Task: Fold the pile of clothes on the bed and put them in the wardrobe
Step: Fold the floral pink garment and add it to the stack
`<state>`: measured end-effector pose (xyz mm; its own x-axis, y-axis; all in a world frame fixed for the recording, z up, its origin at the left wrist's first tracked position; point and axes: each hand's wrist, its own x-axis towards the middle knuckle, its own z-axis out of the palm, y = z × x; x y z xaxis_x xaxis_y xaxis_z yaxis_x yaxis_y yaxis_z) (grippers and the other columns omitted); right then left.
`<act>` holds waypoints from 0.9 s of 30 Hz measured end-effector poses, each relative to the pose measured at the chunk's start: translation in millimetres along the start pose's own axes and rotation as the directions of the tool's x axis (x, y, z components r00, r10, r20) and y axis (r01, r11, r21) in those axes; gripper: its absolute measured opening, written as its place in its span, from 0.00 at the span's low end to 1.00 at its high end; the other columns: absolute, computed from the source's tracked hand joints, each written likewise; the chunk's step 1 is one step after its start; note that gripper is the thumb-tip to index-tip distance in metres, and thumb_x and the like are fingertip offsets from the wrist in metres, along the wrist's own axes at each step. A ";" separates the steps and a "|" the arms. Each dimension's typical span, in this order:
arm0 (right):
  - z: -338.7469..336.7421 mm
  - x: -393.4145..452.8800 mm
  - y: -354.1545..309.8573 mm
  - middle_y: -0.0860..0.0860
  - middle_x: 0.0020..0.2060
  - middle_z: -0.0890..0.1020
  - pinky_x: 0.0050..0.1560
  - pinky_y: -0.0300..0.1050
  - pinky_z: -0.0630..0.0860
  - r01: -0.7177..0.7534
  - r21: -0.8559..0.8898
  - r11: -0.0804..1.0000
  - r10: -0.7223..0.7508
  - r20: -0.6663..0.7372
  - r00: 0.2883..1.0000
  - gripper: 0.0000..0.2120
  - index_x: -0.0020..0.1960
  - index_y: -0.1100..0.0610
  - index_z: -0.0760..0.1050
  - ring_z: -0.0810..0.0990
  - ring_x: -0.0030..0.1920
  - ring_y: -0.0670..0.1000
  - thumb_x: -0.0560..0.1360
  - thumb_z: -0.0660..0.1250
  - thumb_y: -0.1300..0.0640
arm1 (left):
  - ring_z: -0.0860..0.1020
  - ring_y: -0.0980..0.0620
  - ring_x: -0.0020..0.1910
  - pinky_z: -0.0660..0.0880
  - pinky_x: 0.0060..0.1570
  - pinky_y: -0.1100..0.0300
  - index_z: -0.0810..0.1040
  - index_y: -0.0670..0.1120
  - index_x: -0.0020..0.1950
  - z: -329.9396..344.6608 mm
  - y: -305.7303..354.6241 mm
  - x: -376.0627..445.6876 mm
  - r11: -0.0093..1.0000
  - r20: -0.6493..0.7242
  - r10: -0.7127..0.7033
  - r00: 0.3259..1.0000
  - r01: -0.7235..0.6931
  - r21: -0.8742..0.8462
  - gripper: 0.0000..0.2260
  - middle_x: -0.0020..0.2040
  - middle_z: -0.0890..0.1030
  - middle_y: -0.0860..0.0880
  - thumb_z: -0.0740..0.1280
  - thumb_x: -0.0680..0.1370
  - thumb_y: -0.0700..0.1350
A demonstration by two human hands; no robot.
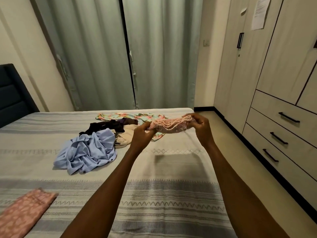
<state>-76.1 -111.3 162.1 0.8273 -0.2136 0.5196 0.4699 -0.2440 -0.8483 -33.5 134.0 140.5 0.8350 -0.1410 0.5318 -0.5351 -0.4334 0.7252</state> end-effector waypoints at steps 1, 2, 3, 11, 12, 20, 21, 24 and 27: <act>-2.3 -10.8 12.2 0.49 0.44 0.86 0.49 0.51 0.80 -0.023 -0.039 0.999 0.023 0.010 1.000 0.13 0.50 0.56 0.84 0.83 0.45 0.52 0.70 0.64 0.62 | 0.68 0.60 0.32 0.62 0.33 0.64 0.74 0.42 0.40 4.8 -8.3 -10.6 1.000 0.035 -0.017 0.999 0.016 0.027 0.15 0.31 0.73 0.51 0.71 0.76 0.52; -5.0 -26.4 24.5 0.46 0.43 0.86 0.48 0.51 0.80 -0.058 -0.074 0.996 0.060 0.024 0.998 0.12 0.49 0.53 0.84 0.83 0.45 0.51 0.70 0.65 0.59 | 0.66 0.58 0.32 0.61 0.33 0.62 0.72 0.40 0.39 10.5 -17.3 -25.1 0.998 0.079 -0.042 0.996 0.037 0.057 0.20 0.32 0.72 0.47 0.70 0.76 0.56; -6.9 -43.9 37.8 0.45 0.43 0.86 0.48 0.51 0.80 -0.111 -0.109 0.988 0.116 0.040 0.992 0.12 0.49 0.50 0.83 0.83 0.45 0.51 0.69 0.65 0.56 | 0.66 0.56 0.33 0.61 0.34 0.59 0.72 0.40 0.40 16.4 -29.7 -39.2 0.995 0.134 -0.066 0.989 0.055 0.084 0.22 0.33 0.72 0.44 0.69 0.75 0.59; -18.9 -227.6 146.0 0.47 0.47 0.85 0.49 0.50 0.77 -0.337 -0.480 0.810 0.457 0.155 0.876 0.11 0.53 0.37 0.76 0.83 0.50 0.52 0.78 0.69 0.55 | 0.75 0.51 0.33 0.66 0.34 0.58 0.71 0.47 0.36 60.0 -106.4 -201.4 0.904 0.519 -0.349 0.781 0.135 0.405 0.16 0.32 0.76 0.47 0.64 0.78 0.57; -18.9 -245.0 148.5 0.47 0.48 0.84 0.49 0.50 0.76 -0.330 -0.510 0.794 0.459 0.148 0.876 0.11 0.57 0.39 0.76 0.81 0.51 0.51 0.79 0.67 0.55 | 0.77 0.48 0.36 0.66 0.34 0.57 0.74 0.46 0.39 62.7 -111.4 -217.0 0.905 0.508 -0.346 0.789 0.137 0.403 0.18 0.35 0.79 0.45 0.61 0.77 0.60; -27.1 -295.0 146.6 0.52 0.38 0.84 0.36 0.45 0.74 -0.300 -0.606 0.737 0.386 0.013 0.922 0.08 0.53 0.55 0.81 0.82 0.37 0.54 0.74 0.71 0.56 | 0.75 0.51 0.31 0.67 0.33 0.59 0.73 0.51 0.39 61.5 -106.7 -256.6 0.853 0.455 -0.272 0.848 -0.007 0.523 0.26 0.32 0.78 0.50 0.48 0.75 0.69; -28.6 -294.4 146.6 0.53 0.36 0.84 0.35 0.45 0.74 -0.326 -0.572 0.753 0.413 0.024 0.911 0.08 0.51 0.57 0.82 0.83 0.36 0.55 0.73 0.72 0.56 | 0.72 0.53 0.29 0.66 0.33 0.59 0.72 0.51 0.37 59.7 -105.4 -256.9 0.873 0.488 -0.280 0.827 0.007 0.488 0.25 0.30 0.74 0.52 0.49 0.74 0.70; -32.6 -286.3 150.3 0.55 0.45 0.85 0.43 0.44 0.76 -0.501 -0.439 0.746 0.582 0.063 0.811 0.20 0.54 0.61 0.83 0.84 0.47 0.57 0.67 0.71 0.50 | 0.67 0.56 0.28 0.63 0.34 0.58 0.72 0.49 0.34 53.8 -103.7 -260.3 0.934 0.539 -0.304 0.786 0.135 0.330 0.24 0.29 0.72 0.53 0.57 0.74 0.68; -32.0 -278.9 155.7 0.55 0.55 0.84 0.52 0.46 0.77 -0.546 -0.400 0.736 0.626 0.095 0.774 0.21 0.62 0.60 0.80 0.82 0.53 0.53 0.73 0.73 0.50 | 0.72 0.57 0.32 0.66 0.37 0.59 0.76 0.49 0.37 54.6 -101.1 -259.5 0.938 0.507 -0.329 0.797 0.213 0.273 0.20 0.33 0.76 0.53 0.61 0.79 0.63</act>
<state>-243.5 -120.0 -111.7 0.9638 -0.2278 -0.1386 -0.2290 -0.4410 -0.8678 -189.0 165.9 -94.7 0.9064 -0.4209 -0.0358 -0.2888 -0.6793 0.6746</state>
